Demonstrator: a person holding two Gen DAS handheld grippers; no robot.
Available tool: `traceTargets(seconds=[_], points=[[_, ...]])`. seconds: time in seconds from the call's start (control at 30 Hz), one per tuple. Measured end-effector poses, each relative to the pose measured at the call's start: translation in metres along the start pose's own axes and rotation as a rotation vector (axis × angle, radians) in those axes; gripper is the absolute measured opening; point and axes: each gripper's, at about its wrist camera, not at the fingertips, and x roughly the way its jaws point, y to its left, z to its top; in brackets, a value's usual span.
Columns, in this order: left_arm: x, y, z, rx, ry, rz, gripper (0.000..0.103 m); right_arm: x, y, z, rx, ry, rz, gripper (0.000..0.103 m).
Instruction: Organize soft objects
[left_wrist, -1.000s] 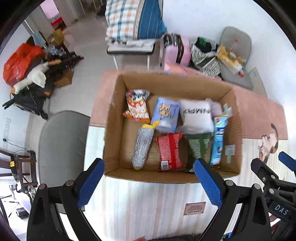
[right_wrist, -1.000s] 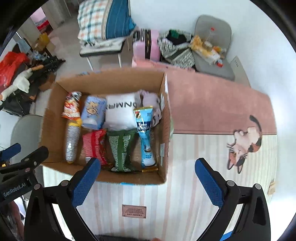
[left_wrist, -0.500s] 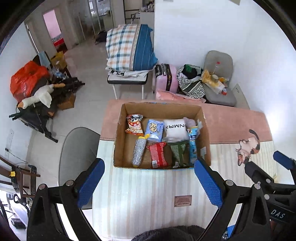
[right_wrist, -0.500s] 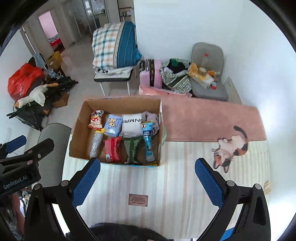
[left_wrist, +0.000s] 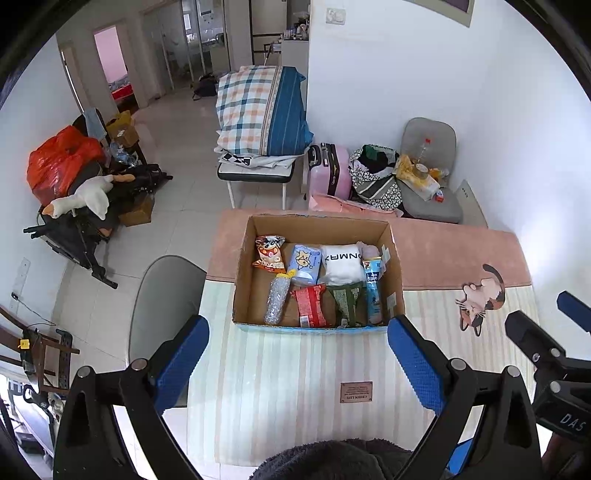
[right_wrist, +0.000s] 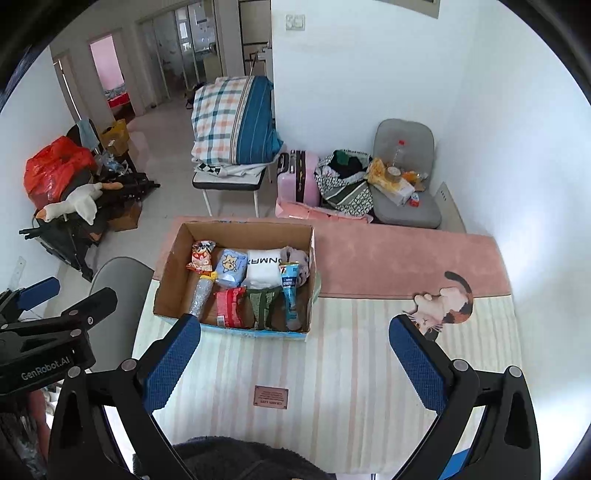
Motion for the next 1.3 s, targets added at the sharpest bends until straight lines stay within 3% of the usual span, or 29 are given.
traceTargets(seconds=[0.37,1.3], points=[[-0.007,0.000,-0.006,-0.005,-0.006,0.006,0.099,-0.009,-0.007,0.005,0.011,-0.039,-0.080,0.103],[0.001,0.002,0.004,-0.006,-0.003,0.004,0.099,0.005,-0.012,0.004,0.030,-0.014,-0.093,0.103]])
